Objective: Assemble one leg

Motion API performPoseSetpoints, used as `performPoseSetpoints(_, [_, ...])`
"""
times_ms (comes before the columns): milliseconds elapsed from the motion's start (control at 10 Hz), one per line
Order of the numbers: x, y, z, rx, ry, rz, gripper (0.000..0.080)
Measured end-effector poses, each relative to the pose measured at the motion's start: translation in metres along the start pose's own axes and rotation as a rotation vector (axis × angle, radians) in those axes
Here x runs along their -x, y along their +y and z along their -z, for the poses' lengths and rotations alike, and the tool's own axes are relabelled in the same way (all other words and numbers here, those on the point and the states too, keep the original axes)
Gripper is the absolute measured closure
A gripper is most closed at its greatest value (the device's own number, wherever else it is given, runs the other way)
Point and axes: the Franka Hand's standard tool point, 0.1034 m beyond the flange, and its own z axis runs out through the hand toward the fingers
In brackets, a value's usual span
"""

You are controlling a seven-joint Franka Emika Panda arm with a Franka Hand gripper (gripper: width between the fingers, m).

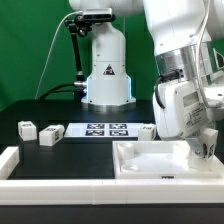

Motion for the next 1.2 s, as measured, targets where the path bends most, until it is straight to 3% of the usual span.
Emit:
performPoseSetpoints(200, [-0.001,0.000,0.000,0.000,0.001,0.097,0.0223])
performPoseSetpoints(500, [-0.002,0.000,-0.001,0.002,0.010,0.448,0.0153])
performPoseSetpoints(800, [-0.002,0.001,-0.001,0.014,0.042,0.832,0.0151])
performPoseSetpoints(1200, [0.009,0.008,-0.002,0.054,0.126,1.386,0.0151])
